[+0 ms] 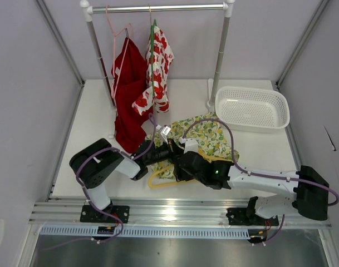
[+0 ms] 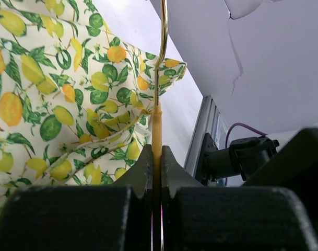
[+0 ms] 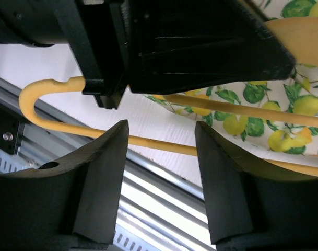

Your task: Place the skirt on the hanger

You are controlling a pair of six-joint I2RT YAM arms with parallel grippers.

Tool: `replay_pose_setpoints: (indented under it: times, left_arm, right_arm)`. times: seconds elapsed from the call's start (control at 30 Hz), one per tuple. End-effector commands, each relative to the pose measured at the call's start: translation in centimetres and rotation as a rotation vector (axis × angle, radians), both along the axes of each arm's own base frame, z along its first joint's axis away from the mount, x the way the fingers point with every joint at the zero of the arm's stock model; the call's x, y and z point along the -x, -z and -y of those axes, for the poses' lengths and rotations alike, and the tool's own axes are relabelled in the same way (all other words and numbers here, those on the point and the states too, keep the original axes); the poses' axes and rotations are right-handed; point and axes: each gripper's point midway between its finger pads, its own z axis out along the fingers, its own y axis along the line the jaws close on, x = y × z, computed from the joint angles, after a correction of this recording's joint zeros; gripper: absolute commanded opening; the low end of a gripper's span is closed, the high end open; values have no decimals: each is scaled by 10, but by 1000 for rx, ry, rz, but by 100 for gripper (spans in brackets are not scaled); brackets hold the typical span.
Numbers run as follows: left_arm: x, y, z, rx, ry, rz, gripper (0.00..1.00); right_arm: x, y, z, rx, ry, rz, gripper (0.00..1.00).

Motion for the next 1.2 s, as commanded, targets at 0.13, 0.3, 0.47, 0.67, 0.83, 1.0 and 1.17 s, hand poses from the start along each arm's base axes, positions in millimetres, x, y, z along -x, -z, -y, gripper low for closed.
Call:
replay_pose_setpoints:
  times: [0.13,0.3,0.47,0.67,0.83,1.0,1.17]
  left_arm:
    - [-20,-73,1,204,12,295,0]
    - [-22,-75,3,218,22,283,0]
    - [-23,-71,2,217,23,272,0]
    - [-25,-68,1,220,19,262,0]
    - [-26,-64,1,214,16,251,0]
    - [-31,-57,-2,197,0,247,0]
    - [-31,-54,-2,202,22,250,0]
  right_arm:
    - [-17,1,-27,-33,76,106,61]
    - [-29,15,-36,15,128,142,66]
    - [-32,19,-45,6,147,182,75]
    - [-37,15,-45,-6,193,231,76]
    - [-42,15,-48,-11,209,258,77]
    - [-46,26,-50,32,219,269,75]
    - [-48,30,-51,46,221,277,63]
